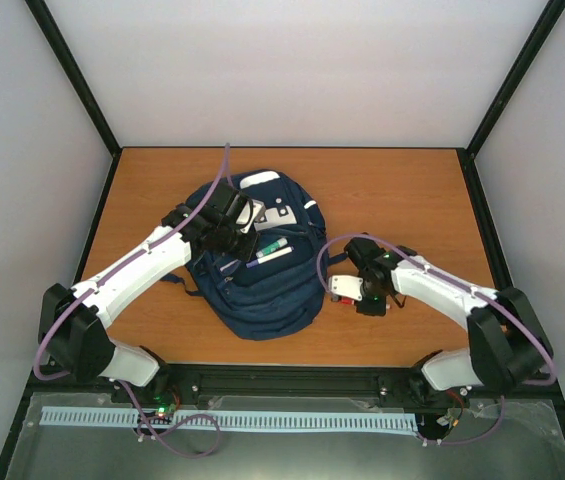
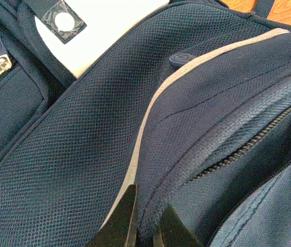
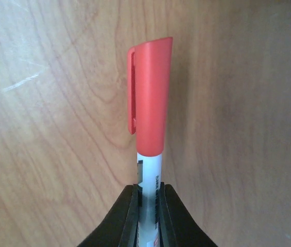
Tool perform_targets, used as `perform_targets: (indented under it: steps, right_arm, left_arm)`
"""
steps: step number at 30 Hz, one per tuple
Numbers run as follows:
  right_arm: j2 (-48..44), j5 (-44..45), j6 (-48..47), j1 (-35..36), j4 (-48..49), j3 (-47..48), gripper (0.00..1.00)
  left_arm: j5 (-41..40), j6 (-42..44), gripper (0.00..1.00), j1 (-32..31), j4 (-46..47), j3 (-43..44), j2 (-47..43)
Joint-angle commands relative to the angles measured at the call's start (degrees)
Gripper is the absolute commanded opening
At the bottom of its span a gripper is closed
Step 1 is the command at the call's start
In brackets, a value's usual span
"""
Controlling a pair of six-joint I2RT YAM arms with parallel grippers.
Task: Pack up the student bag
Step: Pick up the stationery from the center of the board.
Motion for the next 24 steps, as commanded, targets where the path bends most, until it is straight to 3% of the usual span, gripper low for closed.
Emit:
perform_targets:
  steps: [1,9,24]
  right_arm:
    - [-5.94,-0.32,-0.05,0.14,-7.26,4.25,0.04]
    - [-12.81,-0.36,0.37,4.79,-12.75,13.38,0.05]
    - [-5.34,9.03,-4.66,18.66,-2.95,26.46,0.04]
  left_arm:
    - [-0.85,-0.57,0.01,0.24,3.48,0.78,-1.05]
    - [-0.6,-0.55,0.01,0.24,3.59,1.08,-0.54]
    - [0.3,-1.2,0.01,0.24,3.1,0.83,-1.58]
